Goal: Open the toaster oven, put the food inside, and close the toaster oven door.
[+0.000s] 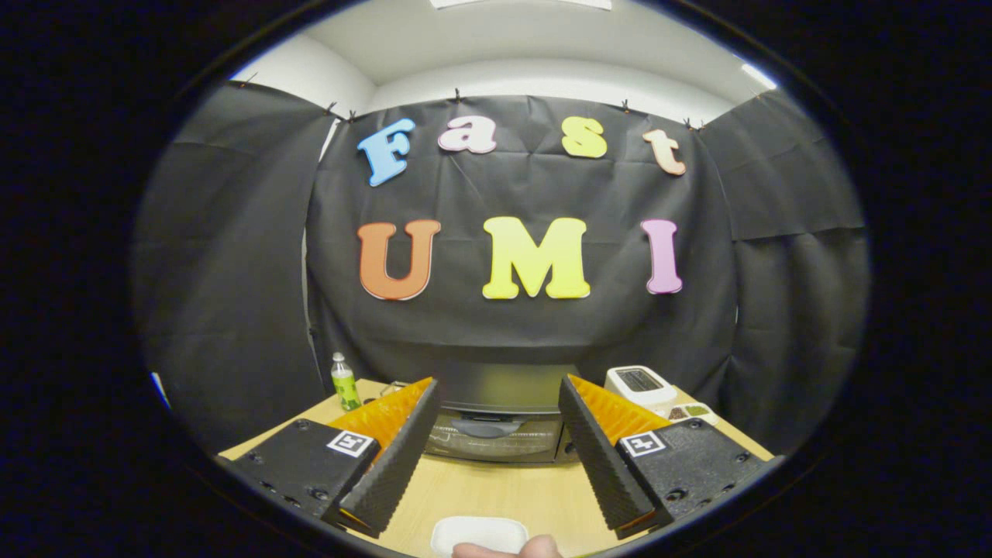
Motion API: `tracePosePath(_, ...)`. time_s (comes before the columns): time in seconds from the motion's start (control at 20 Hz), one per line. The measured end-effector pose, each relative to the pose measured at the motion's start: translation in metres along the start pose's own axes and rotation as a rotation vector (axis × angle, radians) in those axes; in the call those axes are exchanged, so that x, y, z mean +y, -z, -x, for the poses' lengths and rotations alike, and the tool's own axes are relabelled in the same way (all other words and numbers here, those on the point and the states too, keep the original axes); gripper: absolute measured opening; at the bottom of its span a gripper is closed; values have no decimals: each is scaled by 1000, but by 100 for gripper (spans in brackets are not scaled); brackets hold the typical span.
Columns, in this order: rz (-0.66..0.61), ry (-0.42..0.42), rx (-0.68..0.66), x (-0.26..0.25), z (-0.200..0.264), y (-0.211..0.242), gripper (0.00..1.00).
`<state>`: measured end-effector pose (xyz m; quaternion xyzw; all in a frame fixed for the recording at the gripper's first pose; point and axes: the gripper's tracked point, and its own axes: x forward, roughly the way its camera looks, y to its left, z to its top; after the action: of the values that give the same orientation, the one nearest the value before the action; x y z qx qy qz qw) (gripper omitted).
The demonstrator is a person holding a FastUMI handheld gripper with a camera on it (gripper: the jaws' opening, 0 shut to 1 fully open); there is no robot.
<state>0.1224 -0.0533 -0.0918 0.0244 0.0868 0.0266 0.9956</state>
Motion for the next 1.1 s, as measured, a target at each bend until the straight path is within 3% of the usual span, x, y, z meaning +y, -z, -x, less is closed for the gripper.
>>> tracePosePath(0.15,11,36,-42,-12,33,-32,100)
tracePosePath(0.5,8,17,-88,-12,94,-57,100)
tracePosePath(0.7,6,57,-84,-13,116,-48,100)
tracePosePath(1.1,-17,34,-79,7,136,-45,100)
